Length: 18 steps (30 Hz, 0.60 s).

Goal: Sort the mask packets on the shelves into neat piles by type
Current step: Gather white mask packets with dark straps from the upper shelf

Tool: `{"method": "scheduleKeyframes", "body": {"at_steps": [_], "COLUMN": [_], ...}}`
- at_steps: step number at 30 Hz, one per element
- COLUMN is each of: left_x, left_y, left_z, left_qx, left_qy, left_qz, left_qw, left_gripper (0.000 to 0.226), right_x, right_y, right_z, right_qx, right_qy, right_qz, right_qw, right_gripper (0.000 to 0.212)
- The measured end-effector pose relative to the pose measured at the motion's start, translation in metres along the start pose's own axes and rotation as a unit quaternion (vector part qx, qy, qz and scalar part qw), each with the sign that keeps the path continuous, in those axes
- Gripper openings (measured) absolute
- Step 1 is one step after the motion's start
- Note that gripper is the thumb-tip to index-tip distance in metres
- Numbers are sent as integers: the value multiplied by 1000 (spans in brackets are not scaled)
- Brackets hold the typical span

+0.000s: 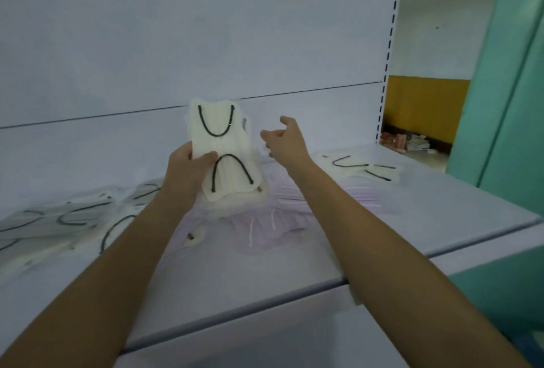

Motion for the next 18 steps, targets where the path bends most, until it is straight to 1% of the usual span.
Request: {"method": "scheduleKeyframes", "body": {"at_steps": [2,3,5,7,8,9,10,12,15,16,18], "left_x": [-9,-12,-14,-11,-10,-9,-8,-8,-7,-6,-5], "left_y": [2,3,3,2,2,3,4,7,13,14,15], "left_z": [2,3,3,2,2,2,2,2,2,2,2], "left_qx": [1,3,2,3,5,8,9,10,3,4,8], "left_qy": [-12,-18,-28,-26,-20,-15,-13,-9,-3,-2,-5], "left_qz": [-1,0,-5,-9,-7,-2,5,22,35,40,48], "left_qw": [1000,1000,1000,1000,1000,1000,1000,1000,999,999,999], "left_gripper": [13,14,15,13,13,12,12,12,14,15,14], "right_x": [-27,-44,-79,-103,-111,-114,-115,-113,-108,-108,-109], "right_y": [3,2,-10,-30,-40,-48,-54,-57,-54,-54,-54], "right_z": [21,31,50,56,57,55,53,52,53,54,55], "right_qx": [-19,-17,1,12,13,19,31,36,18,14,1], "right_qy": [-23,-21,18,91,133,169,197,235,263,261,249], "right_qz": [-118,-171,-261,-350,-372,-370,-354,-368,-451,-464,-469], "right_qw": [993,985,965,932,919,913,914,899,853,846,848], "right_gripper": [58,59,66,74,73,70,67,63,66,67,69]}}
Point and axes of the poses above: each hand's wrist, its own z-axis towards the middle knuckle, its own x-axis out of the palm, y = z × x, the point moved 1 cm from there along z, towards the middle knuckle, and after that the axes turned 2 degrees about -y, right-handed, at the moved point
